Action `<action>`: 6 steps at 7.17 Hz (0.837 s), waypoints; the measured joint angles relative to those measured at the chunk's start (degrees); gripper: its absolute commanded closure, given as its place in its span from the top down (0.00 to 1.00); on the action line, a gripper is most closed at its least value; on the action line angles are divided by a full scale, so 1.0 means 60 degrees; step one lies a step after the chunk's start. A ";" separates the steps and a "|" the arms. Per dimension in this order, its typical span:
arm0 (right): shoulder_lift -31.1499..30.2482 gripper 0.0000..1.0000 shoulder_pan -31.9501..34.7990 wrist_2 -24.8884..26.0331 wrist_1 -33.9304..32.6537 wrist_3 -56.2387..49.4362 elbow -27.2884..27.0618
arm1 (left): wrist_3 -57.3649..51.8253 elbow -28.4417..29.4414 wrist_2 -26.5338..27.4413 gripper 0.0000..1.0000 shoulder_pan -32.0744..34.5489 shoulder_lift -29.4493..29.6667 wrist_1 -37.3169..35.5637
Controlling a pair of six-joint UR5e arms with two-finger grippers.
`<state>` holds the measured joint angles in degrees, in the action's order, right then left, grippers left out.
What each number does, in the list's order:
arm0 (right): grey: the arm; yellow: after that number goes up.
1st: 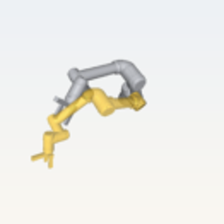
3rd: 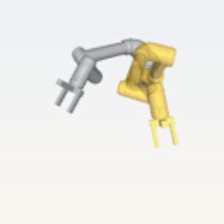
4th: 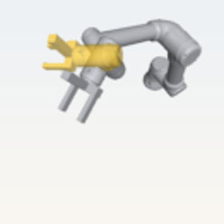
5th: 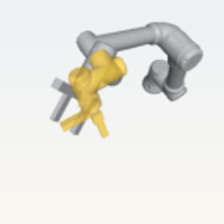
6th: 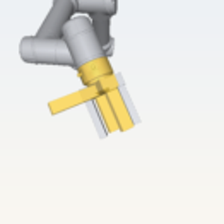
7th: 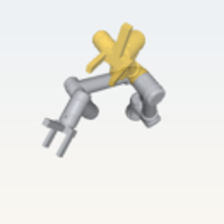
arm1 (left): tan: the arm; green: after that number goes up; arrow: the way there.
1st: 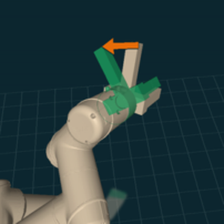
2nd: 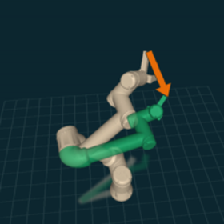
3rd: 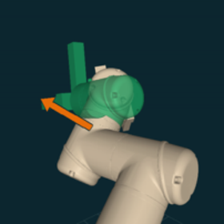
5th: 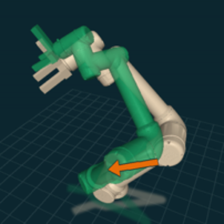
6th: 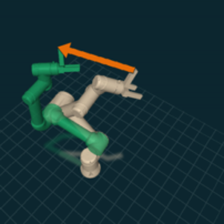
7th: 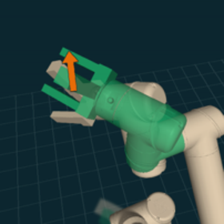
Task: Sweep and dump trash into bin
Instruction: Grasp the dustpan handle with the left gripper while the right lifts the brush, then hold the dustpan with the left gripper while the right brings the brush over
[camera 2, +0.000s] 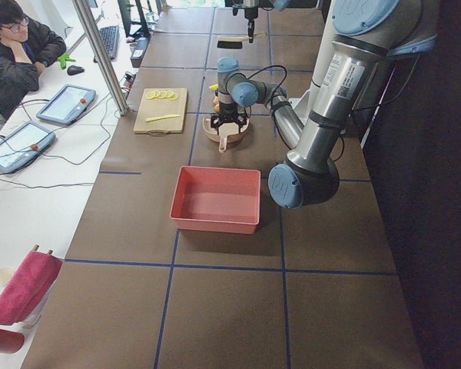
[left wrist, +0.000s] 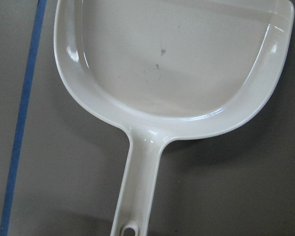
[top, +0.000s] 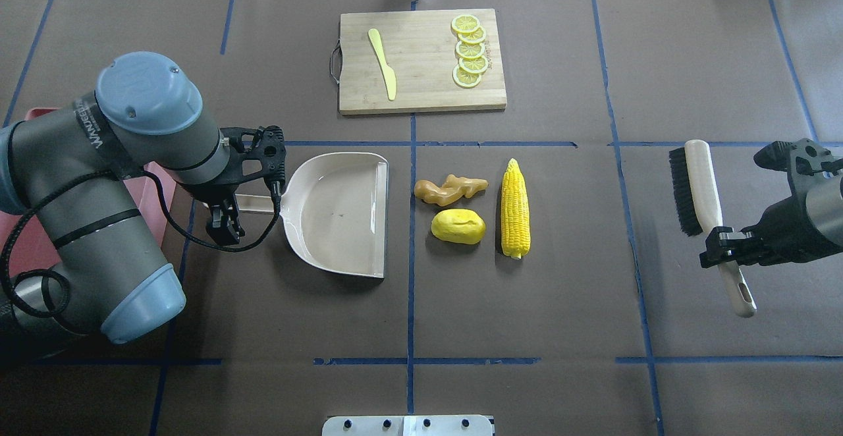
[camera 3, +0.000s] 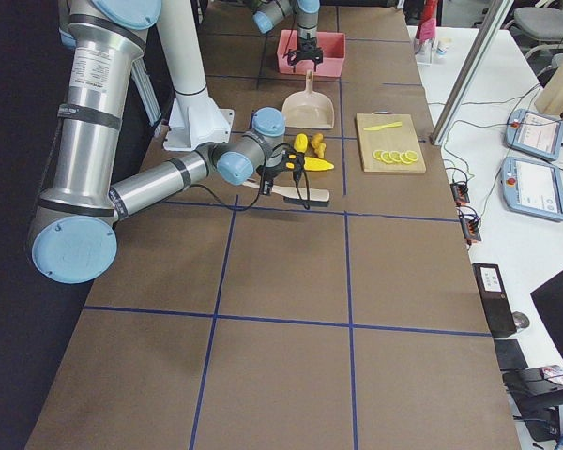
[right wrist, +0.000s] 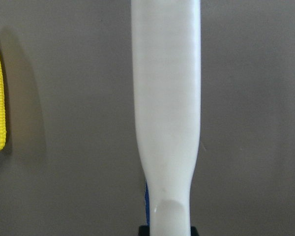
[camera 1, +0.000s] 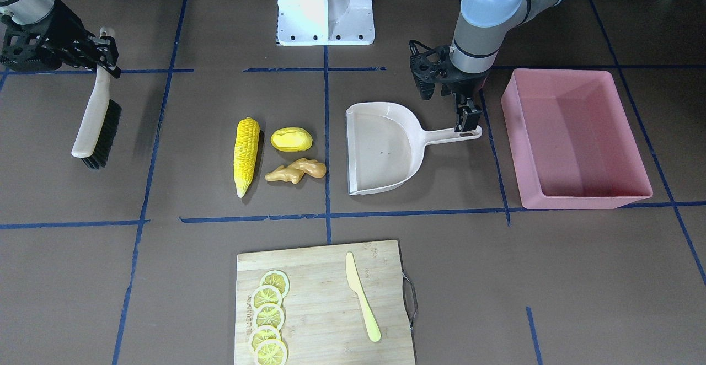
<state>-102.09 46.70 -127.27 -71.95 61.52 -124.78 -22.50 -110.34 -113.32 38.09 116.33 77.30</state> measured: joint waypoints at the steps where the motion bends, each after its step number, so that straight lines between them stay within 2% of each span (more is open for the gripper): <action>1: 0.0055 0.00 0.0002 -0.0016 -0.0012 0.0000 0.0000 | -0.0158 0.0272 0.0003 1.00 -0.0005 0.0213 -0.0089; 3: 0.0270 0.00 0.0040 -0.0103 -0.0304 0.0000 -0.0004 | -0.0352 0.0959 0.0005 1.00 -0.0003 0.0645 -0.0086; 6: 0.1289 0.00 0.0055 -0.0141 -0.1974 0.0000 -0.0292 | -0.0730 0.1449 0.0225 1.00 0.0007 0.0754 0.0116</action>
<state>-94.36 47.02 -128.12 -83.79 61.52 -126.53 -26.88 -101.65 -111.97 38.13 120.85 78.00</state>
